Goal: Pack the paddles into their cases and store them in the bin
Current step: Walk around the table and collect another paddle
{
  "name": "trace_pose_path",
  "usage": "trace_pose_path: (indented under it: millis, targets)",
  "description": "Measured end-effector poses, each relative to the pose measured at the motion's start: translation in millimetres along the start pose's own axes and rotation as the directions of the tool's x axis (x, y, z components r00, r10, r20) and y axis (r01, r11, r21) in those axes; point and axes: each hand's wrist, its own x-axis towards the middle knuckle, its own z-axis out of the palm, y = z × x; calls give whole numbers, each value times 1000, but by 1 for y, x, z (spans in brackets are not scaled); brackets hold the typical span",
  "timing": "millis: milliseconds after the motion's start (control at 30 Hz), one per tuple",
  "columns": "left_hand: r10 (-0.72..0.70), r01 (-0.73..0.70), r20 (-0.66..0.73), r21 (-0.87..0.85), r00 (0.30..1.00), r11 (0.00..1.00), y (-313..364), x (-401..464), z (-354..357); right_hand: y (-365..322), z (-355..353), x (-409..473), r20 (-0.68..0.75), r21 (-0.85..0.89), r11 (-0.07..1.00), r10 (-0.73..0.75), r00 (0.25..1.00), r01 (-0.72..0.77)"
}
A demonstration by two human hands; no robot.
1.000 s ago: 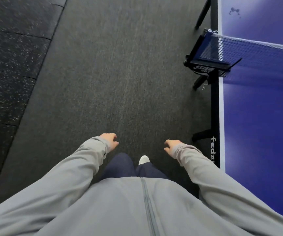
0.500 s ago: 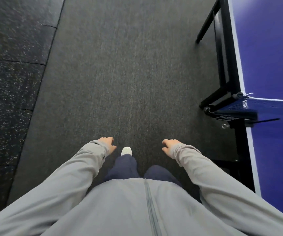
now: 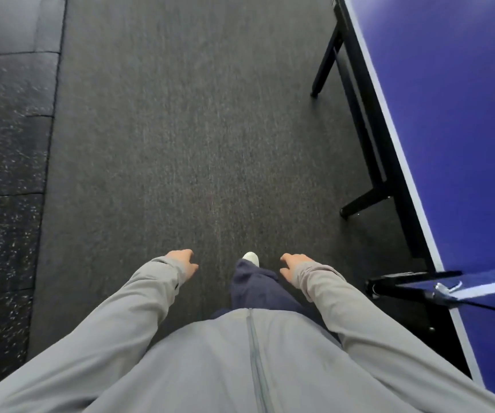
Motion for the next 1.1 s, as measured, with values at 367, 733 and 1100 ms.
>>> trace_pose_path:
  millis: [367, 733, 1100]
  targets:
    - [113, -110, -78, 39, 991, 993, 64, 114, -179, -19, -173, 86, -67, 105, 993, 62, 996, -55]
    - [163, -159, -25, 132, 986, 978, 70, 251, -367, -86, -349, 195, -53, 151, 980, 141, 989, -132]
    - [159, -161, 26, 210, 987, 964, 120, 366, -523, -98, -515, 300, -69, 180, 974, 151, 986, -136]
